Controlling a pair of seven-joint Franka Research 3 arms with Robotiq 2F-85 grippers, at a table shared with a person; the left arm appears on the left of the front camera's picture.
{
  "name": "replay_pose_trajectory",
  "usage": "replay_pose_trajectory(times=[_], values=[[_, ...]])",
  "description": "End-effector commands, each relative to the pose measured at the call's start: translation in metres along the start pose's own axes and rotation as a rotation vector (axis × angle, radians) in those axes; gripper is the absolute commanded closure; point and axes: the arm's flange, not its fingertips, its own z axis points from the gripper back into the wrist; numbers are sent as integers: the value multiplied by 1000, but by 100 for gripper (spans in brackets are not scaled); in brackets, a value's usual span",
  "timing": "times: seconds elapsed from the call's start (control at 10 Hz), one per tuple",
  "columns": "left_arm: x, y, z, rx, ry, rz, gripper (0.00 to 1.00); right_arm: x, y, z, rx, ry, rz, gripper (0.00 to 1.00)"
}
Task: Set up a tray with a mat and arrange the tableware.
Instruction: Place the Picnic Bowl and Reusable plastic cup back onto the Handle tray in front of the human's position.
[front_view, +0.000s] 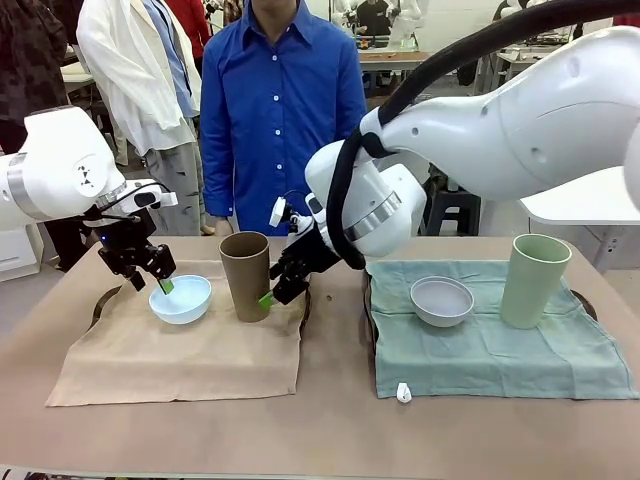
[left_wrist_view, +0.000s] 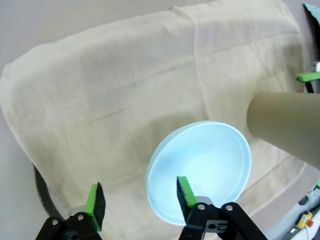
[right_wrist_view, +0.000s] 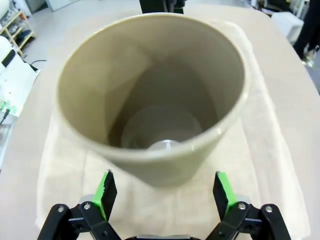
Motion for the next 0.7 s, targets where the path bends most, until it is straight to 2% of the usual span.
replay_pose_trajectory(times=[0.0,0.1,0.3,0.6], values=[[-8,8,8,-22,-6,-13,5,-8,23,29,-31,40,-56,0],[-11,9,15,-8,-5,-14,0,-8,33,45,-54,68,-97,0],[-19,-2,36,36,-19,-56,0,2,60,91,-150,162,-270,0],[-25,-32,77,170,-24,-118,0,34,97,154,-309,262,-628,0]])
